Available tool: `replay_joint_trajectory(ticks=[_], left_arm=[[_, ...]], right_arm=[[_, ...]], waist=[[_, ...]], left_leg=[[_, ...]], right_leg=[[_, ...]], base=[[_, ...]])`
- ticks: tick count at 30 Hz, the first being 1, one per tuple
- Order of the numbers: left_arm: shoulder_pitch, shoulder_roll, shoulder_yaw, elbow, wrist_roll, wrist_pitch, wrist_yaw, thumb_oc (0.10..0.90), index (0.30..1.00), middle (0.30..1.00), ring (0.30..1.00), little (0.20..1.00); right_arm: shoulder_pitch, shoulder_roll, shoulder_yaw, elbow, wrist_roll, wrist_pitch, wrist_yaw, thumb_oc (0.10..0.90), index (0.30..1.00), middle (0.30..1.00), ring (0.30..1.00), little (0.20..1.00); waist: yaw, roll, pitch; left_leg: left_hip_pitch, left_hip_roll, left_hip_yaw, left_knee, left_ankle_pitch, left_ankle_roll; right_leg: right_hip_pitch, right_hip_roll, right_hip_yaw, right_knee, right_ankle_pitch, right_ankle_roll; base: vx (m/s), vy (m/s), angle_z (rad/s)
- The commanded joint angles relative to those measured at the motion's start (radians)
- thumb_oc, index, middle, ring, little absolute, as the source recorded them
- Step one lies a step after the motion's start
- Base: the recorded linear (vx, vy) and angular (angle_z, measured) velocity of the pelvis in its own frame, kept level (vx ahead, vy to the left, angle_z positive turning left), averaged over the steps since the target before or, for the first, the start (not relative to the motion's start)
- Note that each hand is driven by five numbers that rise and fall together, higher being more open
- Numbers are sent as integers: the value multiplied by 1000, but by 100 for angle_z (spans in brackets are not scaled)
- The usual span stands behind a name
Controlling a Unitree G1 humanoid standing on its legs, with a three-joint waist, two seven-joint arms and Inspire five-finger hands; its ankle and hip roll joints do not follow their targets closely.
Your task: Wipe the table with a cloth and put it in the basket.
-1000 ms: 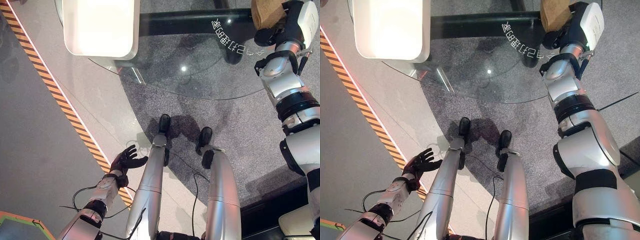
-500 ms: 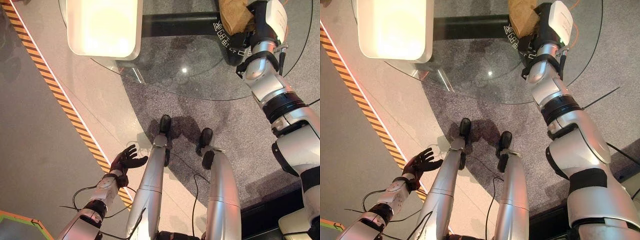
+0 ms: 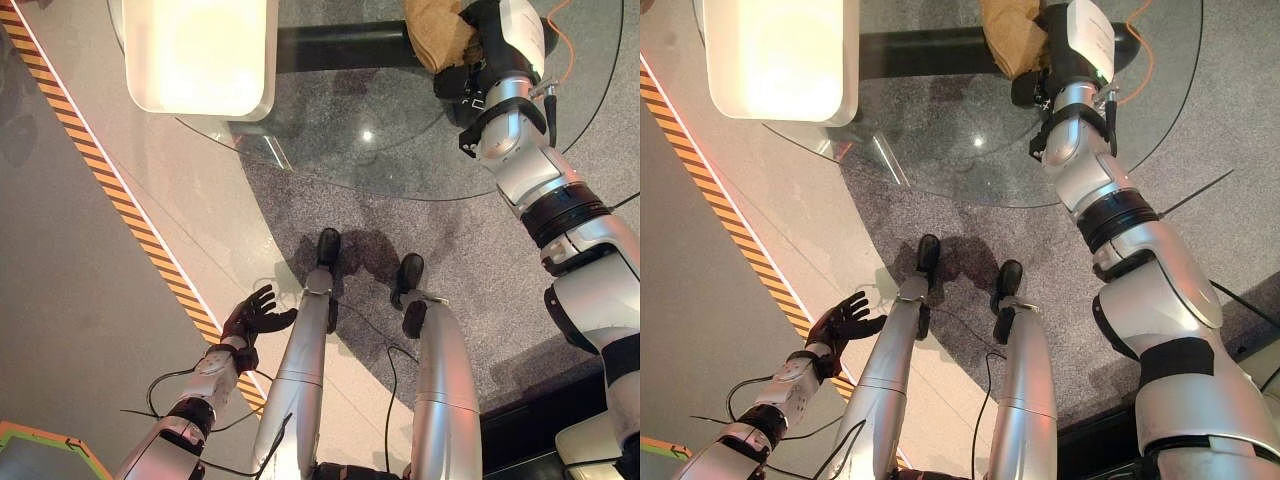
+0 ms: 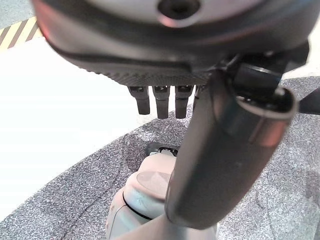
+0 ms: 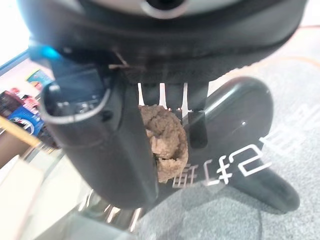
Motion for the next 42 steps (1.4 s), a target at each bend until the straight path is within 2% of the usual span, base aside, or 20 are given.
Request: replay_joint_trajectory(ticks=[1, 13, 25, 36, 42], left_arm=[[24, -12, 7, 14, 11, -22, 12, 800, 900, 900, 900, 900], [12, -22, 18, 7, 24, -7, 24, 800, 900, 900, 900, 900], [13, -30, 24, 3, 32, -4, 35, 800, 900, 900, 900, 900], [8, -24, 31, -9, 35, 16, 41, 800, 900, 900, 900, 900], [-2, -21, 26, 1, 24, 18, 35, 800, 900, 900, 900, 900]], right_arm=[[-10, 30, 80, -174, -52, -86, 77, 100, 300, 300, 300, 200], [36, 65, 91, -281, -86, -55, 156, 100, 300, 300, 300, 200], [79, 78, 99, -357, -88, -53, 197, 100, 300, 300, 300, 200], [119, 80, 117, -427, -115, -53, 300, 100, 300, 300, 300, 200], [123, 81, 133, -411, -127, -49, 266, 100, 300, 300, 300, 200]], waist=[[-2, 43, -24], [-8, 39, -24], [-14, 36, -24], [-18, 31, -24], [-20, 38, -24]], left_leg=[[27, -25, 89, 72, -118, 73], [29, -26, 93, 61, -109, 73], [24, -24, 98, 65, -109, 75], [18, -25, 102, 68, -108, 75], [14, -25, 105, 73, -108, 76]], right_leg=[[33, -3, -37, -127, 75, 25], [34, 2, -37, -139, 79, 25], [27, 2, -36, -139, 81, 25], [21, 1, -39, -139, 83, 26], [13, -2, -35, -133, 84, 26]], base=[[0, 0, 0], [0, 0, 0], [0, 0, 0], [0, 0, 0], [0, 0, 0]])
